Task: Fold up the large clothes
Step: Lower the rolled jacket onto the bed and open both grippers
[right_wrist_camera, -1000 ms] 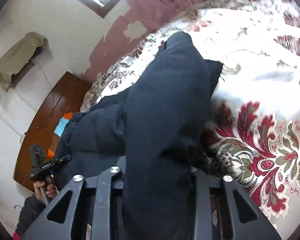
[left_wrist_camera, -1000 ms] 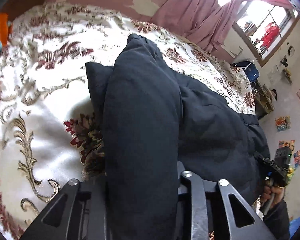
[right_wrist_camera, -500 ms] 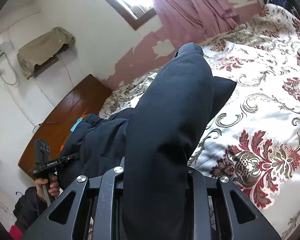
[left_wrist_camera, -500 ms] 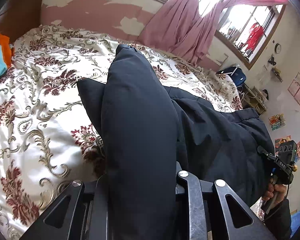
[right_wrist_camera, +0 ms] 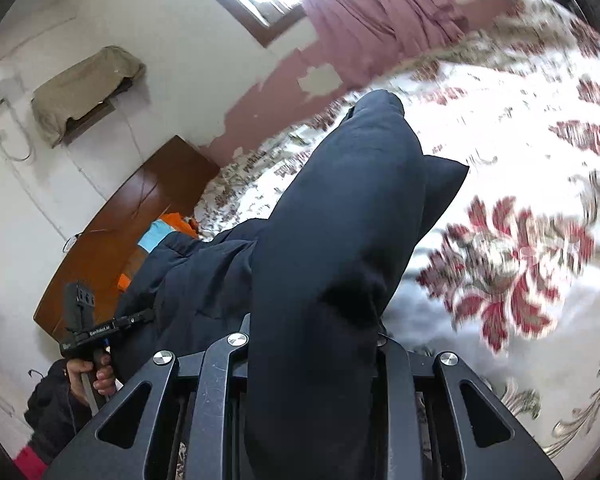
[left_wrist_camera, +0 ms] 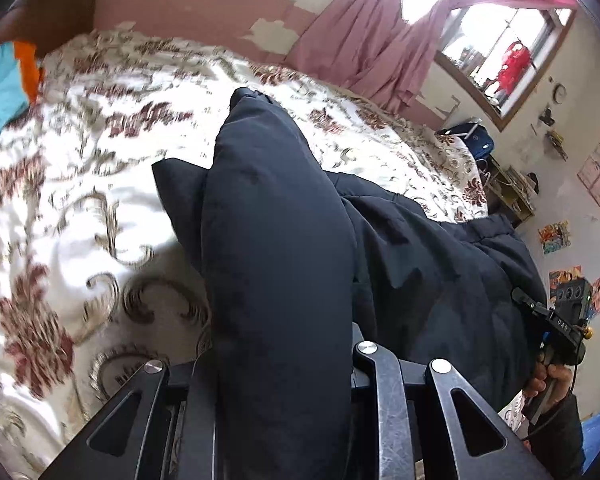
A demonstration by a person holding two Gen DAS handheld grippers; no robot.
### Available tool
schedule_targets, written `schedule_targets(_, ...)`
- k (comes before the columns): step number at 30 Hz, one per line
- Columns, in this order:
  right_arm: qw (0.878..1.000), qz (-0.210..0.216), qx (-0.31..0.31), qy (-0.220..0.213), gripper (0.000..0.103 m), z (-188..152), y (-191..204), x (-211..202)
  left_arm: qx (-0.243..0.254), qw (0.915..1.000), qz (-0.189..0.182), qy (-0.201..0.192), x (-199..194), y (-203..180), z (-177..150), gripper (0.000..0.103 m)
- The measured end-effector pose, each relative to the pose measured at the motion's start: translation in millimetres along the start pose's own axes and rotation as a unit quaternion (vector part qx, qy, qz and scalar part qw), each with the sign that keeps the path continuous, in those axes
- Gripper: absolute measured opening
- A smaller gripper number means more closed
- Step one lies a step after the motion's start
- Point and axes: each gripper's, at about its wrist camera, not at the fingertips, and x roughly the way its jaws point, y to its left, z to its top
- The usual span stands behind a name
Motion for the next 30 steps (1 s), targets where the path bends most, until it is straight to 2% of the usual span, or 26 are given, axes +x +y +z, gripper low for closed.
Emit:
schedule_targets(3, 1.0, -0.011, 0.02, -0.001, 0.023, -15, -23, 9, -0.023, 0.9996, -0.008, -0.014, 12, 21, -15, 0.024)
schedule_targets(5, 0.999, 0.0, 0.042, -0.005, 0.025, -20, -39, 8, -0.043, 0.9985, -0.027, -0.017, 15, 37, -21, 0.026)
schedule_targets(8, 0.999, -0.013, 0.041, 0.0, 0.037, -26, -44, 11, -0.055, 0.9979, -0.031, -0.017, 18, 44, -26, 0.034)
schedule_targets(9, 0.999, -0.027, 0.04, 0.003, 0.045, -26, -43, 12, -0.051, 0.9984, -0.02, -0.014, 19, 42, -26, 0.041)
schedule_targets(11, 0.998, -0.045, 0.051, 0.01, 0.062, -27, -45, 16, -0.052, 0.9986, -0.004, -0.009, 21, 40, -24, 0.048)
schedule_targets(12, 0.997, -0.054, 0.06, 0.011, 0.073, -28, -47, 17, -0.059, 0.9983, 0.004, -0.006, 21, 41, -24, 0.056)
schedule_targets(13, 0.996, -0.065, 0.066, 0.007, 0.081, -30, -49, 17, -0.068, 0.9976, 0.015, -0.004, 21, 42, -23, 0.071)
schedule_targets(15, 0.994, -0.082, 0.068, 0.0, 0.088, -32, -48, 16, -0.096, 0.9943, 0.046, -0.009, 16, 49, -22, 0.087)
schedule_targets(20, 0.991, -0.127, 0.036, -0.016, 0.096, -38, -30, 4, -0.116, 0.9906, 0.065, -0.031, -6, 53, -23, 0.091)
schedule_targets(26, 0.985, -0.164, 0.006, -0.059, 0.101, -32, 1, -23, -0.074, 0.9924, 0.089, -0.04, -28, 33, -28, 0.094)
schedule_targets(30, 0.982, -0.176, -0.008, -0.067, 0.101, -28, 14, -36, -0.033, 0.9928, 0.104, -0.05, -39, 9, -31, 0.095)
